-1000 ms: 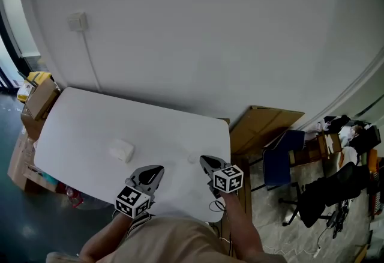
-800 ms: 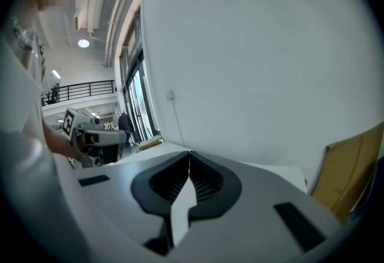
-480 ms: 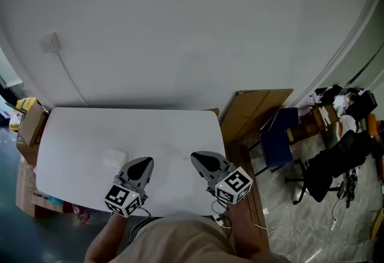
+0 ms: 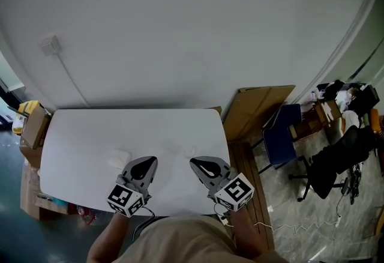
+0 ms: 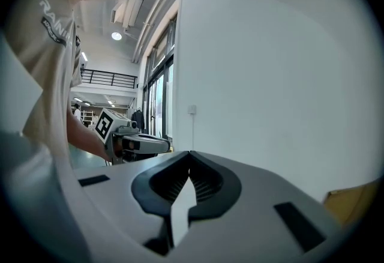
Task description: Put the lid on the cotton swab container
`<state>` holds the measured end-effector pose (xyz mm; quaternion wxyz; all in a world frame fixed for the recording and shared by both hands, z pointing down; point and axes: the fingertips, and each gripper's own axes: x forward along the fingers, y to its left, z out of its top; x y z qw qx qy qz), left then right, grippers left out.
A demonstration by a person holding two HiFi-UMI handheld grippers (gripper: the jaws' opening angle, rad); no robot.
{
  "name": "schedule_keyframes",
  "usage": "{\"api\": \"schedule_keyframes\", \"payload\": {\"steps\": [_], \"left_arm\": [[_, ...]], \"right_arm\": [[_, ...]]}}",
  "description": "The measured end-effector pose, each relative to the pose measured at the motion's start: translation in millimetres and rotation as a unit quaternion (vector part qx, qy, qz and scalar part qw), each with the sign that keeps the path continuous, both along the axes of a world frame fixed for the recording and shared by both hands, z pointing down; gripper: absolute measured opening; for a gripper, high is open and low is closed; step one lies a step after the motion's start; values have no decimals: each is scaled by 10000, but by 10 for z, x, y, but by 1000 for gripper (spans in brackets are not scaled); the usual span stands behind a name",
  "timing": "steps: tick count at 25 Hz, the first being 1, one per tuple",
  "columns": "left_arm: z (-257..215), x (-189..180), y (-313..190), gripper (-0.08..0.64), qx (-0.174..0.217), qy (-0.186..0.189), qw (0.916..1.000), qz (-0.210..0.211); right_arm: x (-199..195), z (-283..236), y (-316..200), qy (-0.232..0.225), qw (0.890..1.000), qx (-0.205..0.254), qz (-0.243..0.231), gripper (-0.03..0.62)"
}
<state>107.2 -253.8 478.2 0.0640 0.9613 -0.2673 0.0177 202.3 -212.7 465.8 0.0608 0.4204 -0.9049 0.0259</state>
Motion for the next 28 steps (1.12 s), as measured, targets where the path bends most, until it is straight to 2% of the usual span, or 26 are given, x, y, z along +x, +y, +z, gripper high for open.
{"api": "schedule_keyframes", "payload": {"steps": [6, 14, 28], "left_arm": [[33, -81, -38, 13, -72, 17, 10000, -32], [93, -69, -38, 14, -170, 31, 9998, -17], [215, -118, 32, 12, -309, -51, 9995, 32]], "right_arm": [[-116, 63, -5, 14, 9999, -96, -76, 15], [-83, 53, 7, 163, 9998, -124, -69, 16], [-159, 134, 39, 47, 9996, -234, -125, 15]]}}
